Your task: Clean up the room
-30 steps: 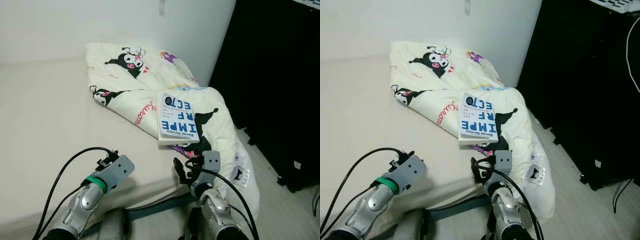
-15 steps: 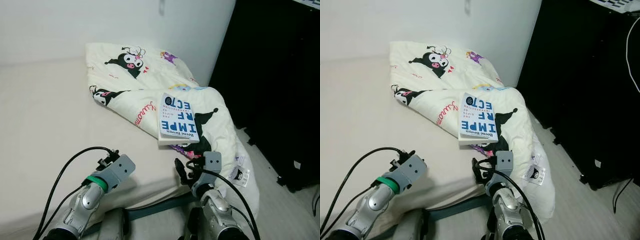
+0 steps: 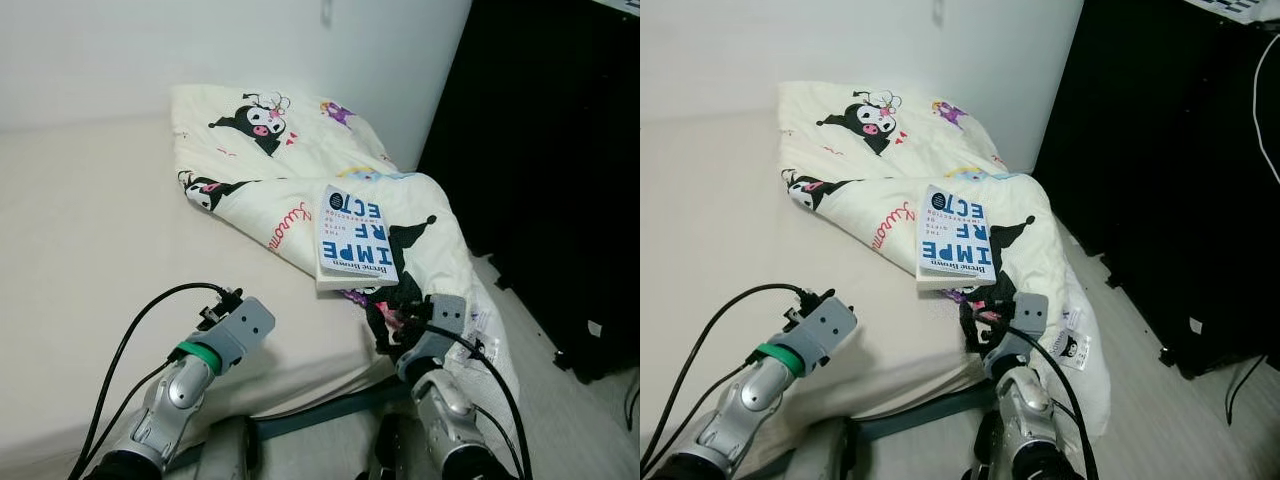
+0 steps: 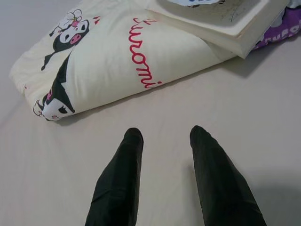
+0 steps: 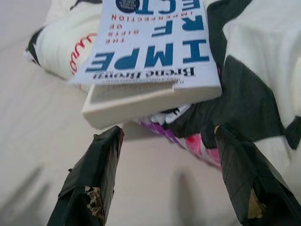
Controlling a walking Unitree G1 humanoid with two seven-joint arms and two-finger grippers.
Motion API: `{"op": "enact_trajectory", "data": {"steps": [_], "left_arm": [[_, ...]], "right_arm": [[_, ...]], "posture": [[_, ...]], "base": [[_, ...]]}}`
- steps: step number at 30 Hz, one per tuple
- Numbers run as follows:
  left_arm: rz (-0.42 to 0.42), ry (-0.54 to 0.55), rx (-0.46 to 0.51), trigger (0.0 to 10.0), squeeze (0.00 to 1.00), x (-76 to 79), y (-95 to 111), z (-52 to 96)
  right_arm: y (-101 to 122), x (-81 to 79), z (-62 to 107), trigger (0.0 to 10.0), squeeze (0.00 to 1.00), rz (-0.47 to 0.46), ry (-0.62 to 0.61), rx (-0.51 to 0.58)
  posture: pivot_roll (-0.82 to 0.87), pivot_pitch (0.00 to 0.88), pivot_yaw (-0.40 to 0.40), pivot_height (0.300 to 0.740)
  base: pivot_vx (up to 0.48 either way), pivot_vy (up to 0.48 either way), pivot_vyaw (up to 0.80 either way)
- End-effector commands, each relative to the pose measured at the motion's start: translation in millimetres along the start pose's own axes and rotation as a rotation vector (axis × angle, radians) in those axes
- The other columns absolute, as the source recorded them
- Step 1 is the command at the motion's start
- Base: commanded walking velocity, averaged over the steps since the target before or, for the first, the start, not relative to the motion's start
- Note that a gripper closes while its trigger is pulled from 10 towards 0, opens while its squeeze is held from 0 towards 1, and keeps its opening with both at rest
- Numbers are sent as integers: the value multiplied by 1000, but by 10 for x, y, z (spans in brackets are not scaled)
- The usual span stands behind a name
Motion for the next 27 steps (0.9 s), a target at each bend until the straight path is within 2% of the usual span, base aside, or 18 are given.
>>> {"op": "enact_trajectory", "data": {"steps": [1, 2, 4, 8, 12, 14, 15, 16, 17, 20, 23, 27], "left_arm": [[13, 8, -7, 10000, 0, -28, 4, 4], [20, 17, -1, 10000, 0, -43, 28, 5], [20, 17, -1, 10000, 0, -43, 28, 5], [33, 29, 3, 10000, 0, -55, 56, 43], [30, 20, -1, 10000, 0, -45, 48, 66], [29, 16, -3, 10000, 0, -44, 48, 74], [26, 12, -3, 10000, 0, -49, 52, 83], [26, 12, -3, 10000, 0, -49, 52, 83], [21, 4, 3, 10000, 0, -58, 71, 100], [20, 3, 5, 10000, 0, -62, 80, 110], [20, 3, -3, 10000, 0, -72, 67, 167], [19, 2, -11, 10000, 0, -67, 56, 198]], "right_arm": [[34, 11, -30, 10000, 0, -59, -5, 8], [92, 44, -65, 10000, 0, -106, -19, 25], [92, 44, -65, 10000, 0, -106, -19, 25], [229, 203, -127, 10000, 0, -242, -92, 68], [251, 290, -132, 10000, 0, -262, -128, 68], [271, 330, -145, 10000, 0, -294, -136, 69], [299, 344, -170, 10000, 0, -343, -128, 72], [299, 344, -170, 10000, 0, -343, -128, 72], [347, 257, -245, 10000, 0, -383, -53, 57], [358, 184, -275, 10000, 0, -372, -6, 44], [344, -74, -337, 10000, 0, -294, 139, -9], [325, -149, -353, 10000, 0, -271, 170, -30]], "posture": [[222, 52, -16, 600], [221, 60, -26, 600], [221, 60, -26, 600], [222, 79, -24, 600], [226, 86, -17, 600], [226, 90, -12, 600], [231, 101, -1, 600], [231, 101, -1, 600], [241, 110, 3, 600], [247, 114, 3, 600], [262, 130, 2, 600], [264, 133, 3, 600]], "base": [[0, 0, 0], [0, 0, 0], [0, 0, 0], [0, 0, 0], [0, 0, 0], [0, 0, 0], [0, 0, 0], [0, 0, 0], [0, 0, 0], [0, 0, 0], [0, 0, 0], [0, 0, 0]]}}
Point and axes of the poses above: a point about 5 cm out from each wrist's last joint towards the gripper, its own z axis pointing back from the gripper into the wrist, its own y axis along the axis of the wrist's last joint, x = y × z, the point moved 4 cm from there along -z, pointing out of the wrist towards the gripper, and after that the axes turned 3 degrees about z, right-handed, at the moved point
